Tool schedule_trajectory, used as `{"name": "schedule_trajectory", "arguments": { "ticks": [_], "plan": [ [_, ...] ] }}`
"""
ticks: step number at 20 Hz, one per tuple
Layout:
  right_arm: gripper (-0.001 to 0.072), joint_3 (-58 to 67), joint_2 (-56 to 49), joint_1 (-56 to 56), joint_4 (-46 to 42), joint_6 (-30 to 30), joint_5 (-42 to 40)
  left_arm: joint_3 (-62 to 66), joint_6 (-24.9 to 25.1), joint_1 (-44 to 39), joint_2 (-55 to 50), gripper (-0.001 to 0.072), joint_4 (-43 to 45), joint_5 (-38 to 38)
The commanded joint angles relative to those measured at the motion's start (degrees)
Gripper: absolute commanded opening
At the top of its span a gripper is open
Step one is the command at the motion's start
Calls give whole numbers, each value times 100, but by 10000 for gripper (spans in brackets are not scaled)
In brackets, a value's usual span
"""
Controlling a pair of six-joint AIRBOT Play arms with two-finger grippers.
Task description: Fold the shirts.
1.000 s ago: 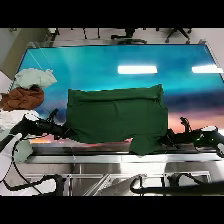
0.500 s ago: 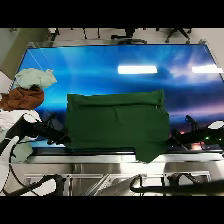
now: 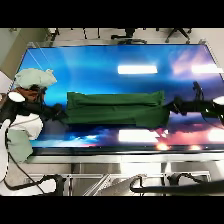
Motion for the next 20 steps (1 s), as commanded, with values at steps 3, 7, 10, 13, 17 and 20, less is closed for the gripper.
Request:
{"name": "schedule_trajectory", "arguments": {
  "ticks": [3, 7, 10, 13, 17, 20],
  "plan": [
    [20, 1810, -1742, 555, 216, -199, -726, 1895, -155, -367, -1543, 17, -345, 396],
    [20, 2184, -2492, 557, 168, -297, -844, 2743, -223, -487, -2524, 17, -337, 474],
    [29, 2197, -2632, 507, 170, -446, -876, 3211, -284, -487, -2949, 20, -339, 225],
    [410, 2341, -2337, 201, -92, -782, -581, 3738, -280, -472, -3067, 621, -304, -109],
    [656, 2328, -2149, -70, -1268, -393, -48, 4474, -407, -404, -3064, 692, -310, -564],
    [657, 2299, -2356, 81, -1360, -387, 31, 4767, -542, -404, -3064, 692, -323, -909]
  ]
}}
